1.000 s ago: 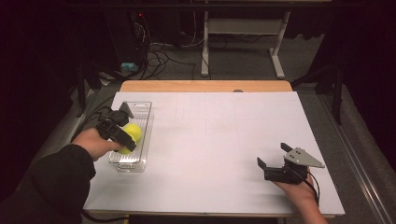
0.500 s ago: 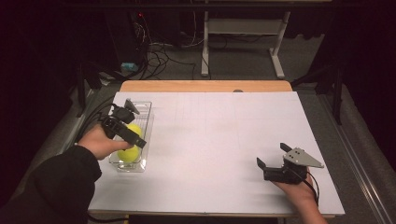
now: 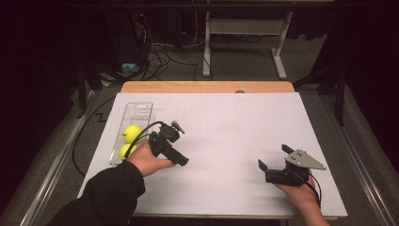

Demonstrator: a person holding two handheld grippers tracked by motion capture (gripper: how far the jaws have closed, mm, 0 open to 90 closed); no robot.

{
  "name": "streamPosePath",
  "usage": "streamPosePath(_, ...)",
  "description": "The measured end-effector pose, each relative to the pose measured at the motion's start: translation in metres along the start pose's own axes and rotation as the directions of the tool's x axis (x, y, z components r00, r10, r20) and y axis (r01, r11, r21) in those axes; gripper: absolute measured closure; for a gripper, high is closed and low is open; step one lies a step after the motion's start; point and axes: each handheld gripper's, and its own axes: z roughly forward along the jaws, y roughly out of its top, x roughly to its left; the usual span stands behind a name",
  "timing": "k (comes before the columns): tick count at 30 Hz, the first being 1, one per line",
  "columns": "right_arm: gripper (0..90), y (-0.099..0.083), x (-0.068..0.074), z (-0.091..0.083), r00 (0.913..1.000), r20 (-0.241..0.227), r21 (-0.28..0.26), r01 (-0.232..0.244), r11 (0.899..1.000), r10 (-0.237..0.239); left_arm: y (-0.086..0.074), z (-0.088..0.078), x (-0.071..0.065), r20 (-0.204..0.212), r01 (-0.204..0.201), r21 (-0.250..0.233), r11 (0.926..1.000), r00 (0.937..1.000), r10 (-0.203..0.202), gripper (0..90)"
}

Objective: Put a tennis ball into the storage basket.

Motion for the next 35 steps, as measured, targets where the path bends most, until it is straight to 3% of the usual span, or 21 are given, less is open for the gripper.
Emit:
streamPosePath(3, 0.0, 0.000, 0.001, 0.000, 1.0000, -0.001, 0.001, -0.001, 1.000, 0.001, -0.005, 0.017, -0.005, -0.018, -0.008, -0.034, 0.9994, 0.9998, 0.007, 0.6)
streamPosePath(5, 0.0, 0.000, 0.001, -0.001, 1.0000, -0.001, 0.002, 0.000, 1.000, 0.000, -0.011, 0.026, -0.006, 0.002, 0.009, -0.070, 0.9975, 1.0000, -0.008, 0.6)
streamPosePath(8, 0.0, 0.000, 0.002, 0.000, 1.0000, -0.002, 0.002, 0.002, 1.000, -0.002, -0.021, 0.033, -0.004, 0.020, 0.037, -0.152, 0.9877, 0.9992, -0.034, 0.6)
streamPosePath(10, 0.0, -0.001, 0.002, 0.001, 1.0000, -0.005, 0.002, -0.001, 1.000, 0.001, -0.029, 0.035, -0.003, 0.017, 0.045, -0.233, 0.9714, 0.9989, -0.043, 0.6)
streamPosePath(14, 0.0, -0.001, 0.003, 0.002, 0.9999, -0.009, 0.005, 0.004, 1.000, -0.004, -0.046, 0.038, 0.001, 0.043, 0.076, -0.378, 0.9228, 0.9970, -0.064, 0.8)
streamPosePath(16, 0.0, -0.002, 0.004, 0.003, 0.9999, -0.011, 0.007, 0.005, 1.000, -0.005, -0.054, 0.040, 0.002, 0.051, 0.079, -0.449, 0.8898, 0.9968, -0.062, 1.2)
streamPosePath(17, 0.0, -0.002, 0.004, 0.003, 0.9999, -0.015, 0.007, 0.007, 1.000, -0.007, -0.058, 0.041, 0.002, 0.066, 0.076, -0.501, 0.8623, 0.9966, -0.050, 1.1)
streamPosePath(18, 0.0, -0.002, 0.005, 0.003, 0.9998, -0.017, 0.008, 0.005, 1.000, -0.005, -0.063, 0.042, 0.002, 0.076, 0.069, -0.562, 0.8246, 0.9966, -0.031, 0.4)
streamPosePath(20, 0.0, -0.002, 0.006, 0.004, 0.9998, -0.018, 0.006, 0.001, 1.000, -0.001, -0.073, 0.041, 0.001, 0.066, 0.067, -0.651, 0.7563, 0.9973, -0.032, 0.3)
streamPosePath(21, 0.0, -0.003, 0.006, 0.004, 0.9998, -0.018, 0.005, -0.001, 1.000, 0.001, -0.076, 0.041, 0.001, 0.078, 0.073, -0.675, 0.7338, 0.9965, -0.027, 0.4)
streamPosePath(22, 0.0, -0.003, 0.007, 0.003, 0.9998, -0.018, 0.006, -0.005, 1.000, 0.005, -0.078, 0.040, 0.000, 0.074, 0.070, -0.683, 0.7271, 0.9969, -0.026, 0.4)
streamPosePath(23, 0.0, -0.003, 0.007, 0.002, 0.9998, -0.016, 0.006, -0.008, 1.000, 0.008, -0.080, 0.040, 0.000, 0.060, 0.066, -0.684, 0.7265, 0.9976, -0.034, 0.4)
streamPosePath(25, 0.0, -0.003, 0.008, -0.002, 0.9997, -0.014, -0.001, -0.020, 1.000, 0.020, -0.083, 0.040, 0.001, 0.073, 0.080, -0.701, 0.7092, 0.9965, -0.039, 0.4)
streamPosePath(27, 0.0, -0.004, 0.010, -0.008, 0.9995, -0.015, -0.015, -0.027, 1.000, 0.027, -0.084, 0.041, 0.001, 0.063, 0.064, -0.701, 0.7105, 0.9976, -0.028, 0.3)
streamPosePath(29, 0.0, -0.006, 0.011, -0.013, 0.9994, -0.010, -0.025, -0.033, 0.999, 0.033, -0.085, 0.041, 0.001, 0.041, 0.039, -0.712, 0.7014, 0.9991, -0.015, 0.3)
streamPosePath(31, 0.0, -0.007, 0.011, -0.015, 0.9994, -0.003, -0.029, -0.036, 0.999, 0.035, -0.085, 0.041, 0.001, 0.052, 0.039, -0.716, 0.6974, 0.9987, -0.003, 0.2)
streamPosePath(32, 0.0, -0.007, 0.011, -0.015, 0.9993, -0.002, -0.030, -0.037, 0.999, 0.037, -0.086, 0.041, 0.001, 0.049, 0.038, -0.724, 0.6886, 0.9988, -0.003, 0.2)
streamPosePath(35, 0.0, -0.006, 0.011, -0.015, 0.9990, -0.001, -0.044, -0.044, 0.998, 0.044, -0.089, 0.040, -0.002, 0.039, 0.027, -0.733, 0.6795, 0.9992, 0.002, 0.2)
